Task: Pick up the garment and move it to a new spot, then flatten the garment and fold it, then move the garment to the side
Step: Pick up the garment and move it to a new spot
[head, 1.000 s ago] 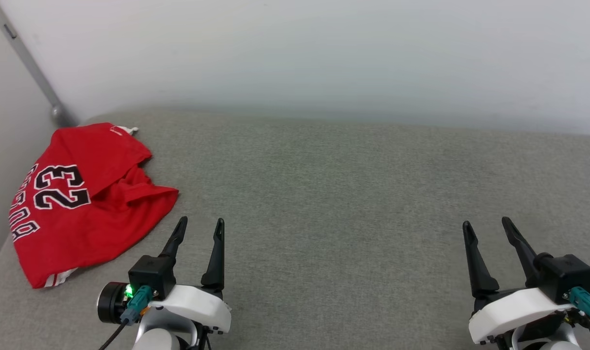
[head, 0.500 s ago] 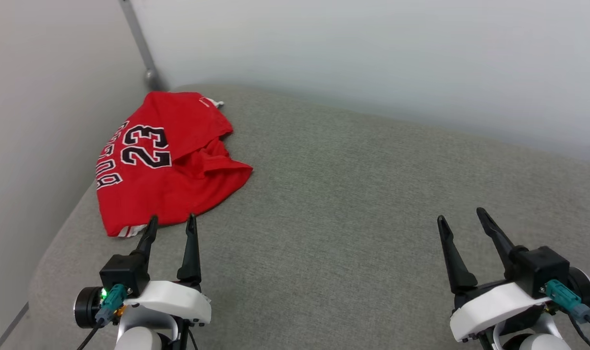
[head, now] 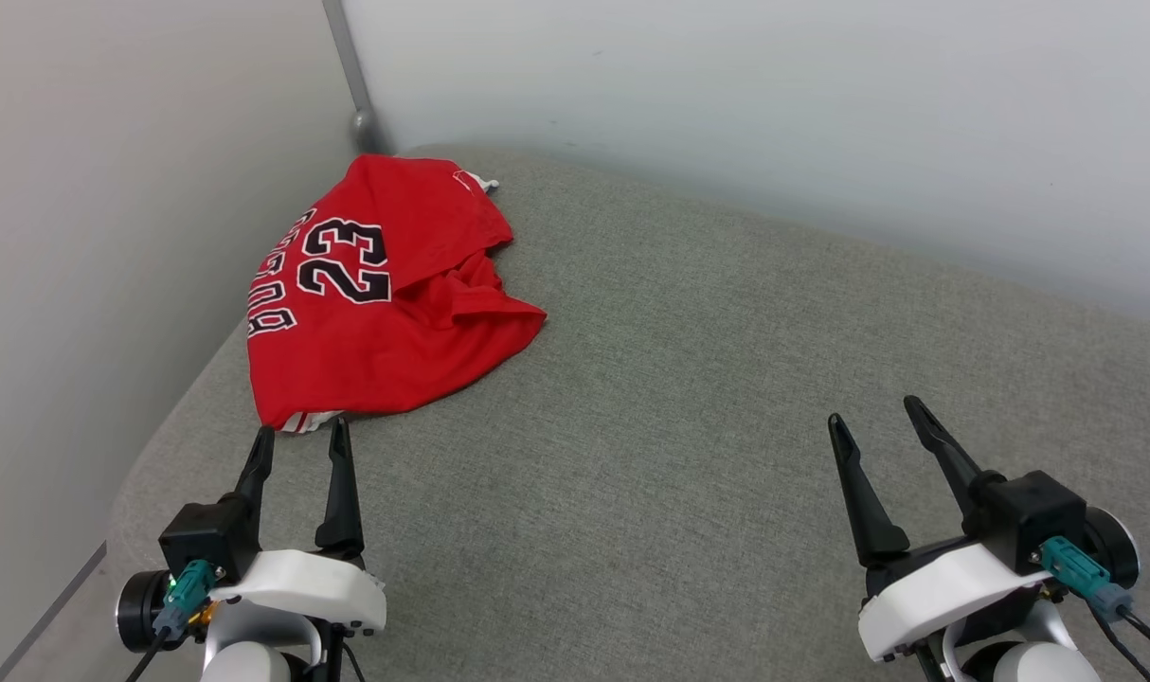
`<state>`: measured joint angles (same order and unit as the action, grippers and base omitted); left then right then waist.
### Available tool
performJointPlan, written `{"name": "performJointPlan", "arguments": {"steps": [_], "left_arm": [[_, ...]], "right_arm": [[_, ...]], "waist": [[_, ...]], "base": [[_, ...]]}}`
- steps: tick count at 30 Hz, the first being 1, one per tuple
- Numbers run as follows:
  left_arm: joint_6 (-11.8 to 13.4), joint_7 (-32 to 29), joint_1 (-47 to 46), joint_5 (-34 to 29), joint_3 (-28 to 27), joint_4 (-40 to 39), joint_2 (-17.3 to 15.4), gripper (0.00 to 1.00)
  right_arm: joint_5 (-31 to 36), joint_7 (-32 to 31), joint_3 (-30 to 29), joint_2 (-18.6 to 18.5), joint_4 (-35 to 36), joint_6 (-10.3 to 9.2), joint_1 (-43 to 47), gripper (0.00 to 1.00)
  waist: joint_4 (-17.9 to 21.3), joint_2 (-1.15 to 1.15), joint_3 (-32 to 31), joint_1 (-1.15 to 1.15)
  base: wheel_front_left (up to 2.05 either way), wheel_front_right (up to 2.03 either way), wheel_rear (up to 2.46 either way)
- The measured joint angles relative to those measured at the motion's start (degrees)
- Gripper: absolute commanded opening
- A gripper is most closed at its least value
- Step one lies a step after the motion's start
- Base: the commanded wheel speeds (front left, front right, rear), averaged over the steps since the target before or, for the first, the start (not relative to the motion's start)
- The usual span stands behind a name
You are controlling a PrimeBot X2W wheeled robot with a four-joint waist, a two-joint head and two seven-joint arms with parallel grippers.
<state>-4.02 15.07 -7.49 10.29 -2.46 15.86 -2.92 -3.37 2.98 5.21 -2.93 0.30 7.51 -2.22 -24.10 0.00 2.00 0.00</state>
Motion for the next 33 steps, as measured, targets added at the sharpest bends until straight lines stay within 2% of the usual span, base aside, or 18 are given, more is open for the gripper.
{"name": "performJointPlan", "arguments": {"steps": [11,15,19,25,33], "left_arm": [[-0.54,0.0,-2.26,-0.96,-0.38,0.79,-0.18,1.0],[-1.02,0.0,-7.51,-0.8,-0.13,2.82,-0.46,1.0],[-1.65,-1.36,-16.88,0.18,0.01,5.33,-2.6,1.0],[-2.9,-8.7,-32.78,4.1,-0.58,8.58,-9.45,1.0],[-3.39,-28.98,-43.45,13.38,0.02,15.93,-22.29,1.0]], "right_arm": [[-0.52,-0.53,0.45,0.0,-0.29,-0.01,-0.12,1.0],[-0.01,-1.07,0.05,0.0,0.09,0.0,-0.95,1.0],[1.08,-1.9,0.12,0.0,1.04,0.0,-2.95,1.0],[2.44,-2.74,1.1,-0.14,2.67,0.0,-6.98,1.0],[2.58,-1.65,1.3,-0.67,4.48,-0.01,-11.12,1.0]], "waist": [[0.55,0.0,0.38,0.0],[0.89,0.0,1.9,0.0],[1.76,0.0,4.42,0.0],[4.48,0.0,9.82,-0.01],[10.6,0.0,17.84,-0.02]], "base": [[0.0,0.0,0.0],[0.0,0.0,0.0],[0.0,0.0,0.0],[0.0,0.0,0.0],[0.0,0.0,0.0]]}}
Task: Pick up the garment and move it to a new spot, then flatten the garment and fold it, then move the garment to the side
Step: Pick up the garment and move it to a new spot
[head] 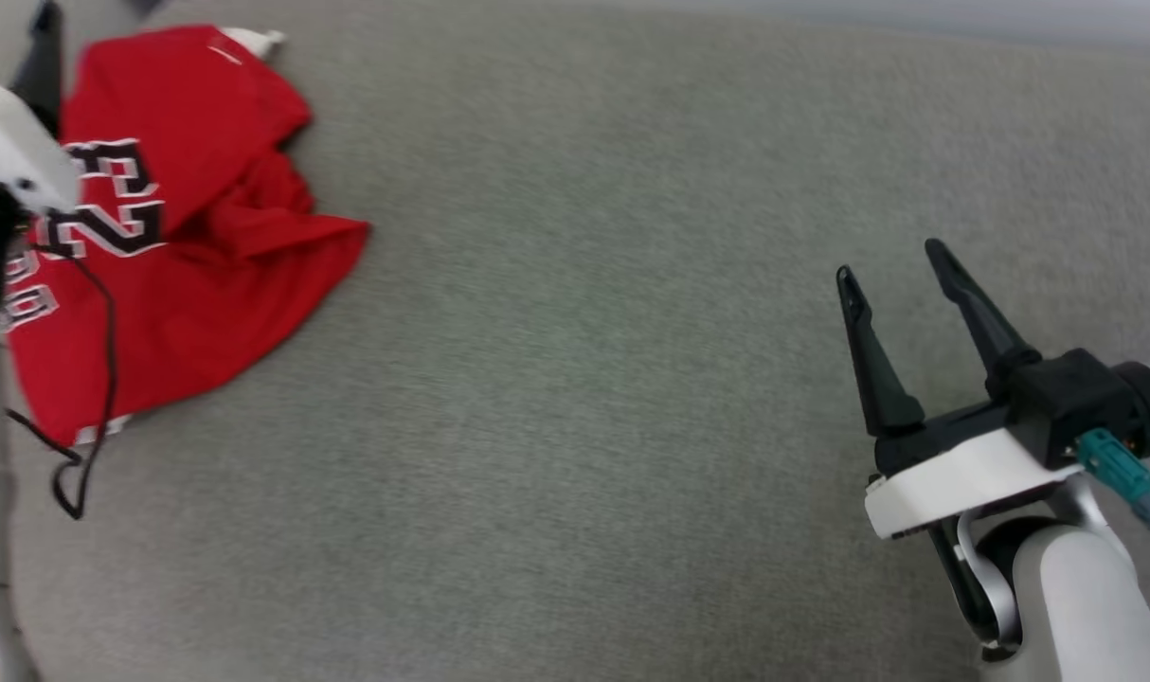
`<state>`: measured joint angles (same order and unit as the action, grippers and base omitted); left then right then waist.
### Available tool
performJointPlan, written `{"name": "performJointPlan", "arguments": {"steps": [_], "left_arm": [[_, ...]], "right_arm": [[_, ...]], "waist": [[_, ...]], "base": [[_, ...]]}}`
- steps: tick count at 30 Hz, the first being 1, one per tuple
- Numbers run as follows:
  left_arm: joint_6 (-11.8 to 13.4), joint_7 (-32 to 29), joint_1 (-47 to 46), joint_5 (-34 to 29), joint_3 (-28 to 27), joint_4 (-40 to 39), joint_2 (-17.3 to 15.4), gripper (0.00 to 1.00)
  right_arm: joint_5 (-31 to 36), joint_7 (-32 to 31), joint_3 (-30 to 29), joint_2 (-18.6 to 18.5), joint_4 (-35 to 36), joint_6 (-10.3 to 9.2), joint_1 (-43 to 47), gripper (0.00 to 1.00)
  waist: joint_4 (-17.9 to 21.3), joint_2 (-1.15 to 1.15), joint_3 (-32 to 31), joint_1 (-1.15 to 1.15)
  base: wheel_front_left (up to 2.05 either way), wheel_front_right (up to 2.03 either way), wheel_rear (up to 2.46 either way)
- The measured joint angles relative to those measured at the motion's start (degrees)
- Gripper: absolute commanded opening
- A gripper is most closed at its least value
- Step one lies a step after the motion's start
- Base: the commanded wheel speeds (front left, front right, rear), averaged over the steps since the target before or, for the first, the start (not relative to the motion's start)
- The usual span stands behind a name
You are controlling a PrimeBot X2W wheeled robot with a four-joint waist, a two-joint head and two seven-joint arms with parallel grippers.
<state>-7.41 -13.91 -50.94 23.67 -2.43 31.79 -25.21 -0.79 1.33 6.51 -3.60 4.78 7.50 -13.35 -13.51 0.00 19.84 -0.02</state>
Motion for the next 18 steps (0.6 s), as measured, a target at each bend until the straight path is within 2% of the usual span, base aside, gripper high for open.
{"name": "performJointPlan", "arguments": {"steps": [6,9,13,18], "left_arm": [[-0.08,-14.57,-1.3,8.6,1.64,4.01,-6.97,1.0],[-0.08,-21.97,-0.88,11.56,2.11,6.02,-9.4,1.0],[0.46,-28.77,0.71,13.97,1.65,8.23,-10.68,1.0],[2.4,-31.47,1.83,16.93,-0.38,9.61,-10.36,1.0]], "right_arm": [[-0.01,0.68,0.0,0.01,0.34,0.0,-1.76,1.0],[0.0,1.01,0.22,0.01,0.52,0.0,-2.5,1.0],[0.0,1.25,0.99,0.03,0.65,0.01,-3.81,1.0],[0.46,1.9,1.27,0.03,3.09,0.0,-4.61,1.0]], "waist": [[4.19,0.0,5.44,0.0],[5.73,0.0,7.99,0.0],[7.43,0.0,10.87,0.0],[9.01,0.0,13.25,0.01]], "base": [[0.0,0.0,0.0],[0.0,0.0,0.0],[0.0,0.0,0.0],[0.0,0.0,0.0]]}}
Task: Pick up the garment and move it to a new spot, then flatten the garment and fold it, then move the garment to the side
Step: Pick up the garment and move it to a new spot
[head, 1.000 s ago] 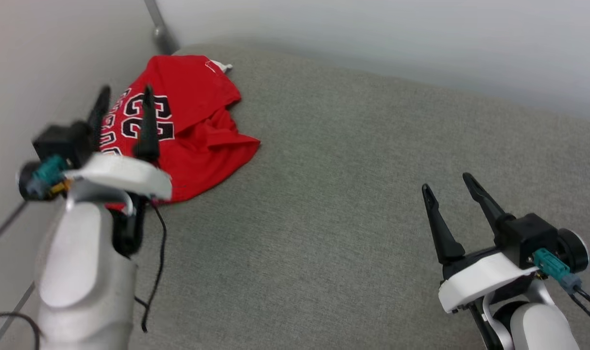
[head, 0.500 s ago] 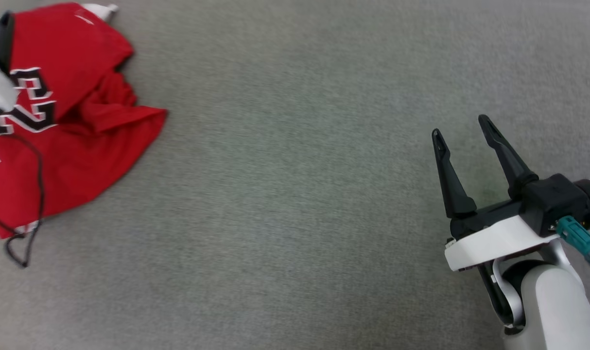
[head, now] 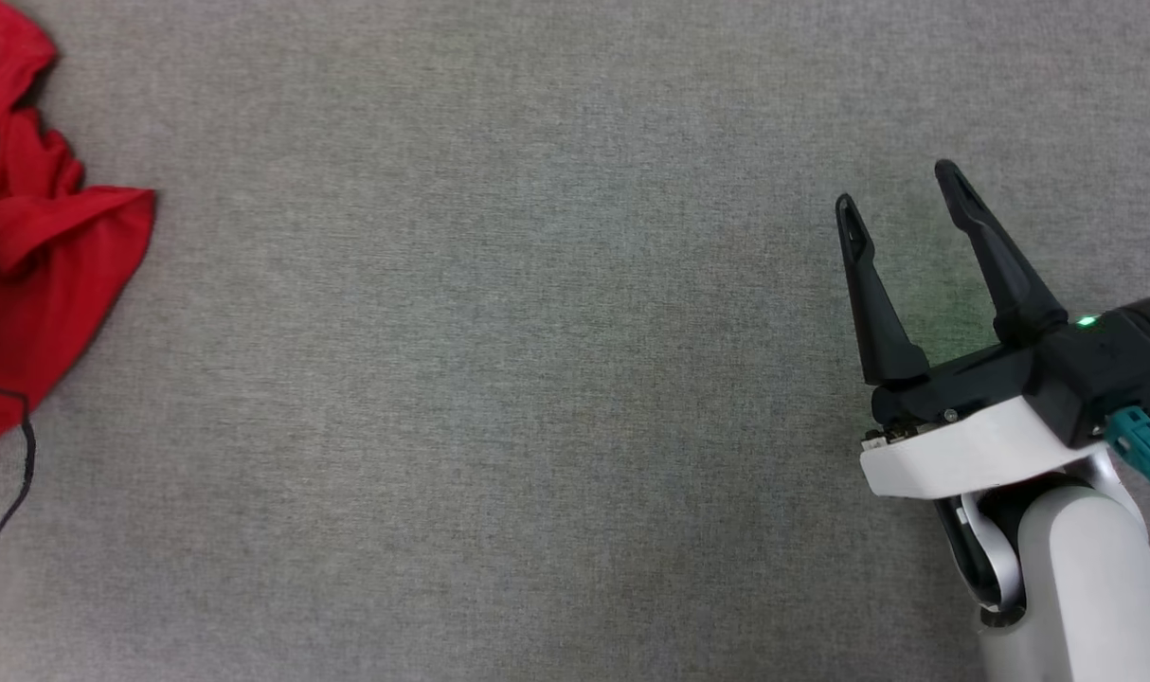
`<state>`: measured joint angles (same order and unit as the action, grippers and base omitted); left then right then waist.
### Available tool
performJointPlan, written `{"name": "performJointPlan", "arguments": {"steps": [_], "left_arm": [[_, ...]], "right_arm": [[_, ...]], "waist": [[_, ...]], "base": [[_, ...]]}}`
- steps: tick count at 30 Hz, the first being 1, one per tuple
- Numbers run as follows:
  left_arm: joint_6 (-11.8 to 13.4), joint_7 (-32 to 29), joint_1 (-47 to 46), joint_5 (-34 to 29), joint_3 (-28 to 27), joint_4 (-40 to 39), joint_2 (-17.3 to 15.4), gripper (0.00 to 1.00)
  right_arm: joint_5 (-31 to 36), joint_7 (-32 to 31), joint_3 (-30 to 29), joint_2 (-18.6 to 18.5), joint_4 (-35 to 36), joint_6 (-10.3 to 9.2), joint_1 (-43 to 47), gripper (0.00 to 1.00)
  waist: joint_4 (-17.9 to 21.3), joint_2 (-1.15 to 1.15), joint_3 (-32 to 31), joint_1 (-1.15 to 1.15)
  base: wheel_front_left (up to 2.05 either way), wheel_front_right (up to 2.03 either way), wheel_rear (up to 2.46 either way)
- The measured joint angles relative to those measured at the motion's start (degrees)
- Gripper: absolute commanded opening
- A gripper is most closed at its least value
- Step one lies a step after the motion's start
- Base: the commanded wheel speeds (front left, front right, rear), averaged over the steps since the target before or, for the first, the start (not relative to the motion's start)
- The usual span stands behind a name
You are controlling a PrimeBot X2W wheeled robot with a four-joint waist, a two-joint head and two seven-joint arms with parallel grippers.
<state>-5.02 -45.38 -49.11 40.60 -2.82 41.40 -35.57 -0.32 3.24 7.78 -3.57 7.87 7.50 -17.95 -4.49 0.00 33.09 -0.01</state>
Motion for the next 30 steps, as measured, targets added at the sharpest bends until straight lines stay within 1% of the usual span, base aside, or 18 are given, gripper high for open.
{"name": "performJointPlan", "arguments": {"steps": [3,4,5,6,11,15,19,25,30], "left_arm": [[0.82,-1.53,-0.03,0.85,-0.6,0.42,-0.16,1.0],[1.1,-2.18,-0.1,1.2,-0.8,0.58,-0.2,0.41],[1.46,-2.65,-0.26,1.38,-0.86,0.6,-0.22,0.15],[1.54,-2.7,-0.26,1.44,-0.89,0.58,-0.21,0.0],[2.08,-1.3,0.1,1.09,-0.64,0.14,0.13,0.0],[2.5,1.77,0.7,-0.74,0.42,-0.22,0.14,0.0],[2.37,5.66,0.73,-3.01,1.68,-0.57,-0.05,0.0],[1.24,12.9,-0.81,-6.64,3.86,-1.18,-0.96,0.0],[0.9,22.29,-3.08,-10.98,5.97,-2.19,-2.02,0.0]], "right_arm": [[0.08,0.03,0.55,0.04,2.13,0.0,-0.33,1.0],[0.19,0.02,0.74,0.05,2.76,0.0,-0.44,1.0],[0.21,0.02,0.9,0.07,3.44,0.0,-0.5,1.0],[0.41,0.0,1.0,0.05,3.99,0.0,-0.51,1.0],[0.52,-0.16,1.13,0.09,5.47,0.0,-0.45,1.0],[0.52,-0.23,1.01,0.13,5.32,0.0,0.28,1.0],[0.08,0.0,0.57,0.19,4.33,0.0,1.19,1.0],[-1.16,-0.01,-0.83,0.34,2.66,0.0,4.53,1.0],[-2.2,-0.2,-1.94,0.49,2.05,0.0,7.45,1.0]], "waist": [[0.53,0.0,0.66,0.0],[0.64,0.0,0.74,0.0],[0.7,0.0,0.78,0.01],[0.71,0.0,0.83,0.01],[0.6,0.0,0.45,0.0],[0.39,0.0,-1.13,0.0],[0.08,0.0,-3.84,0.0],[-0.66,0.0,-9.57,0.01],[-1.45,0.0,-14.84,0.01]], "base": [[0.0,0.0,0.0],[0.0,0.0,0.0],[0.0,0.0,0.0],[0.0,0.0,0.0],[0.0,0.0,0.0],[0.0,0.0,0.0],[0.0,0.0,0.0],[0.0,0.0,0.0],[0.0,0.0,0.0]]}}
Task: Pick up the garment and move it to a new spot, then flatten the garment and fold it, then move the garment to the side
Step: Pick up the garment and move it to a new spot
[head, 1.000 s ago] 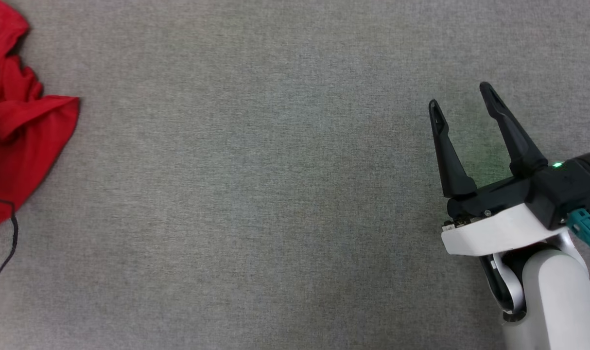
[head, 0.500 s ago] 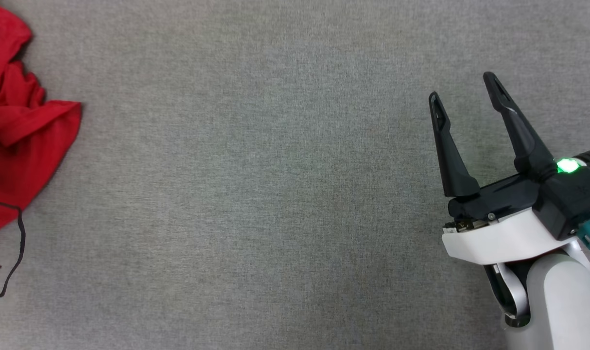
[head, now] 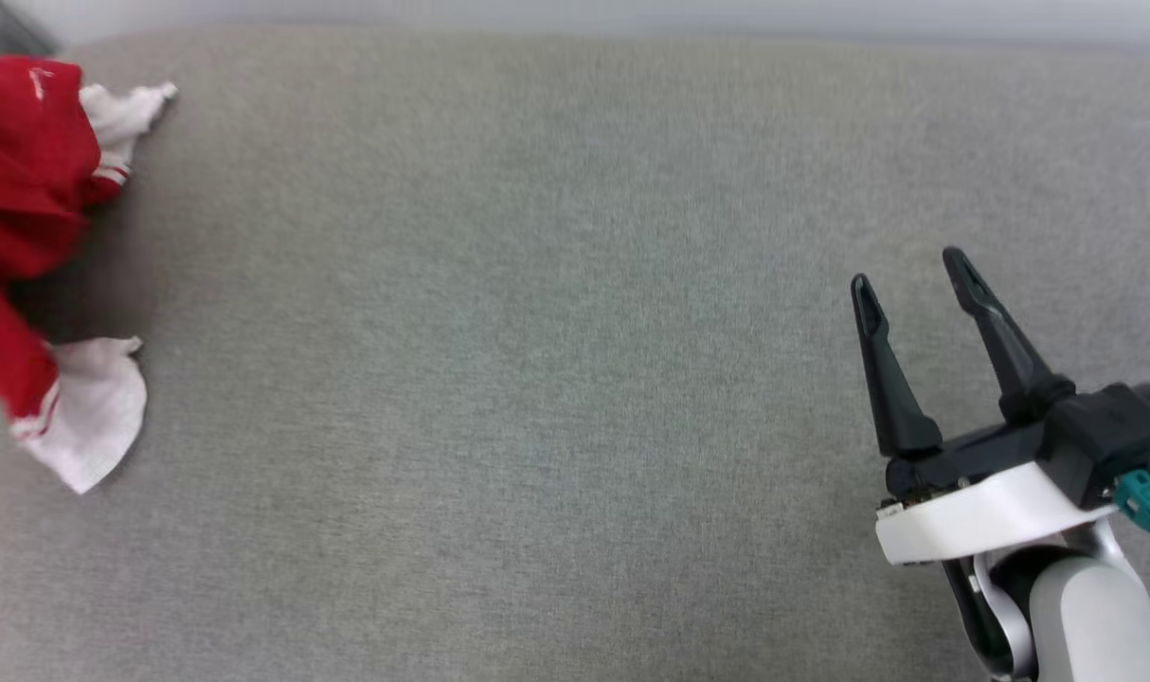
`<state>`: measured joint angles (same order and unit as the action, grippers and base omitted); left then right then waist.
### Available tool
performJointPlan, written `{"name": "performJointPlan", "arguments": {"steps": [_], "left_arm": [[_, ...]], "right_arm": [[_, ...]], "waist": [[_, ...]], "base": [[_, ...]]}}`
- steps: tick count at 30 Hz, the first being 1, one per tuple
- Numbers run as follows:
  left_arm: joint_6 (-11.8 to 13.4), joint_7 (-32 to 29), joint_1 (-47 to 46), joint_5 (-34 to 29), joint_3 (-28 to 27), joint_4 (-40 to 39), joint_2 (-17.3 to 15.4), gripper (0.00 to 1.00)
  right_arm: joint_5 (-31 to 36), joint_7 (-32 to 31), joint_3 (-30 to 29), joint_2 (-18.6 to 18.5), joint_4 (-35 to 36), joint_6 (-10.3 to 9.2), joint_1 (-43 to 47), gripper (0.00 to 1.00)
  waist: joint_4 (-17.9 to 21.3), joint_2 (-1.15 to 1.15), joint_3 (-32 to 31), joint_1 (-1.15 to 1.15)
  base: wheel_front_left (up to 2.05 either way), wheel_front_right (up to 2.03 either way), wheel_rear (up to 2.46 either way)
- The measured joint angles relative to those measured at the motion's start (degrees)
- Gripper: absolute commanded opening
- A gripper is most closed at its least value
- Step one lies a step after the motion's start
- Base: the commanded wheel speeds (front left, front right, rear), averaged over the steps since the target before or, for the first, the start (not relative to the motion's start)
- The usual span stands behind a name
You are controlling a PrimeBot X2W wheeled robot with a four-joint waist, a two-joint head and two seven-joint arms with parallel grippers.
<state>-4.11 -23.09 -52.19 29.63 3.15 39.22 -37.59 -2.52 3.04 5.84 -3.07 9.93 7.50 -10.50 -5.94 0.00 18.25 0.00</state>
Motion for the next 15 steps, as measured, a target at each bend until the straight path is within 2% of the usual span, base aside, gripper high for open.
{"name": "performJointPlan", "arguments": {"steps": [7,12,15], "left_arm": [[-1.26,12.92,-2.97,-4.32,3.46,0.09,1.2,0.0],[-1.44,17.77,-5.36,-5.68,5.54,-0.48,3.86,0.0],[-1.46,19.58,-5.86,-5.47,6.43,-1.21,6.57,0.0]], "right_arm": [[-2.23,-0.25,-1.45,0.07,-0.23,0.01,3.46,1.0],[-2.91,-0.73,-1.83,0.07,0.08,0.01,5.04,1.0],[-3.54,-0.98,-2.09,0.1,0.23,0.01,5.69,1.0]], "waist": [[-0.58,0.0,-7.0,0.01],[0.27,0.0,-10.55,0.01],[1.75,0.0,-11.68,0.01]], "base": [[0.0,0.0,0.0],[0.0,0.0,0.0],[0.0,0.0,0.0]]}}
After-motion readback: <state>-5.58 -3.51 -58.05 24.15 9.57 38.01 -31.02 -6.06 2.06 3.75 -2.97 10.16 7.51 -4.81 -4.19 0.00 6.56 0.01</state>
